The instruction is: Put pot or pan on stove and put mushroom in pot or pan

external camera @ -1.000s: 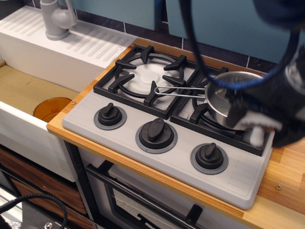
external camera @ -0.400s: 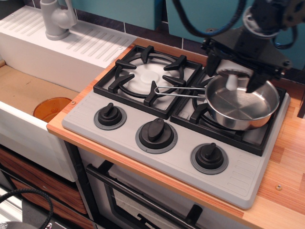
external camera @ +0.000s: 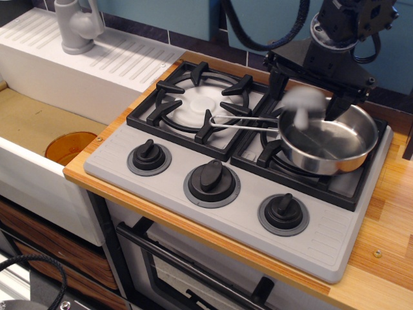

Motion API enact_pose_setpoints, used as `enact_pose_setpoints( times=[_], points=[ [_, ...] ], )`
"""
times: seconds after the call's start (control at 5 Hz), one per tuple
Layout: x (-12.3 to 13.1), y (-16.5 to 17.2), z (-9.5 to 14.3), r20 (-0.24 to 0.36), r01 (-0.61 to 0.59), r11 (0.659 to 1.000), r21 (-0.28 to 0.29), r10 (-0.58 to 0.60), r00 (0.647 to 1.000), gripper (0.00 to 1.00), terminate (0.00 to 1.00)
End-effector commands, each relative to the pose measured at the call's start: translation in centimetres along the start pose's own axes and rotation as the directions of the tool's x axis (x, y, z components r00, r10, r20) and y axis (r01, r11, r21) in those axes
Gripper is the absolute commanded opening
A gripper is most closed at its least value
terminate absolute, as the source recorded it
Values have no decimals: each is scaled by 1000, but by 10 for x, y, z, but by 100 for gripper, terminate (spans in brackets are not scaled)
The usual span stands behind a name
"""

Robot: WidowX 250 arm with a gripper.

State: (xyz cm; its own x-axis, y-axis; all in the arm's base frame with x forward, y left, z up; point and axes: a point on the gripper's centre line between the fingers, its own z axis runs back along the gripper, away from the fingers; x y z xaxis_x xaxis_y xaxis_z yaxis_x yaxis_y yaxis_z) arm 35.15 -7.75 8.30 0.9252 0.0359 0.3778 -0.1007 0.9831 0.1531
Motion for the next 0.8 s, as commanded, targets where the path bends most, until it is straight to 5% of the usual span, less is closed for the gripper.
enact_pose_setpoints(
  times=[0.0,0.2,0.6],
  points=[
    [8,-8,26,5,-15,1000,13,15,1000,100,0],
    [9,-4,33,-2,2,1000,9,-2,1000,100,0],
    [20,47,23,42,63,993,-101,-59,997,100,0]
  ],
)
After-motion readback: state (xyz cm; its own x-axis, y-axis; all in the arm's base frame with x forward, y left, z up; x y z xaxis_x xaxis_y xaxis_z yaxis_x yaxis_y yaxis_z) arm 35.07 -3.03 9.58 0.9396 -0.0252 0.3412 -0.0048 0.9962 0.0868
